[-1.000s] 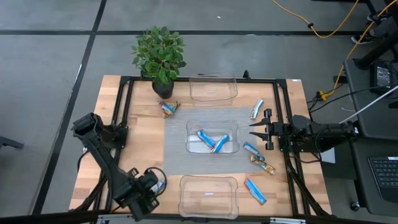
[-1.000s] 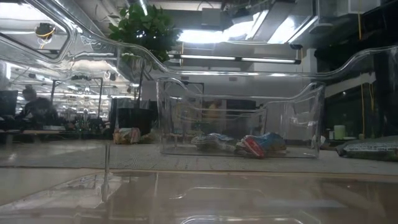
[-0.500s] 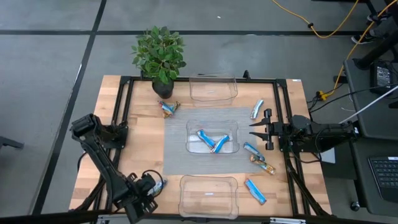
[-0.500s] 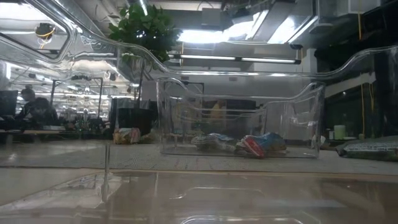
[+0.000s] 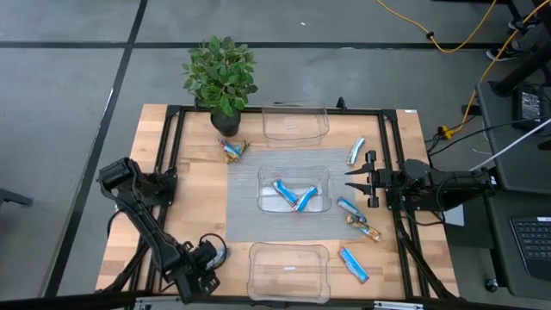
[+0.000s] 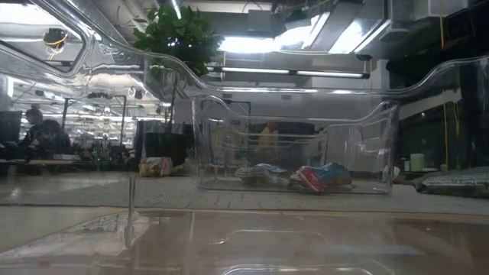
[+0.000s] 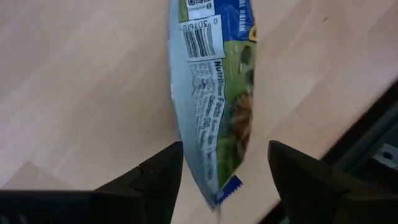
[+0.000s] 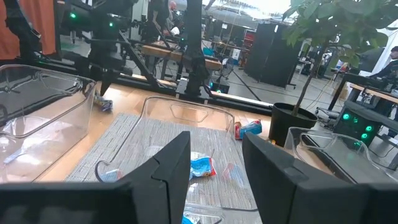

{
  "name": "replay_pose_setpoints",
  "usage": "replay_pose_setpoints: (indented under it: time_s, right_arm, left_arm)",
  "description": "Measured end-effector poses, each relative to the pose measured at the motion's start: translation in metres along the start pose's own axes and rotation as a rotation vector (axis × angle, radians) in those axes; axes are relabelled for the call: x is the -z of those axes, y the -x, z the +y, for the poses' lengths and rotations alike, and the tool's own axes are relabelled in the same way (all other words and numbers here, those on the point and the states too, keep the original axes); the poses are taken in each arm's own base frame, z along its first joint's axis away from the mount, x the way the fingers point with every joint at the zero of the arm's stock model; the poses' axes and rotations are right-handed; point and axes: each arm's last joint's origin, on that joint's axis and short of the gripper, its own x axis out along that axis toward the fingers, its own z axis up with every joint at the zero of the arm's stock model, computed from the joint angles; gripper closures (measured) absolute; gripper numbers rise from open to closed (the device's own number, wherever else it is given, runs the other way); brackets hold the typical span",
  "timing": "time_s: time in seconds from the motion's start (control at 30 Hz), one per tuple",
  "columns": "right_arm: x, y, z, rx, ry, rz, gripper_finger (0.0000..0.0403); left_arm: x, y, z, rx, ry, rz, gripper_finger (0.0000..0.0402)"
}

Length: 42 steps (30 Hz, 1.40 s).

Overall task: Pick and place Granola Bars by type
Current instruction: Put the blue granola bar into the bottom transparent bin

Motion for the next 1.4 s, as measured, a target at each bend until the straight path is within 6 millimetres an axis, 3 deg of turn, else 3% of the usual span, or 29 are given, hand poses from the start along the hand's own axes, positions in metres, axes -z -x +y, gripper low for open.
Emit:
replay_pose_setpoints:
  time_s: [0.3, 0.83, 1.4]
  right_arm:
    - [0.0, 0.0, 0.0, 0.0, 0.0, 0.0, 0.0254]
    - [0.0, 0.0, 0.0, 0.0, -0.029, 0.001, 0.0254]
    - [0.0, 0.0, 0.0, -0.002, -0.03, 0.001, 0.0254]
  left_arm:
    - [0.001, -0.01, 0.01, 0.0, 0.03, 0.026, 0.0198]
    - [-0.001, -0.01, 0.007, 0.033, 0.09, -0.044, 0.0345]
    - [-0.003, 0.011, -0.021, 0.122, 0.023, -0.09, 0.0359]
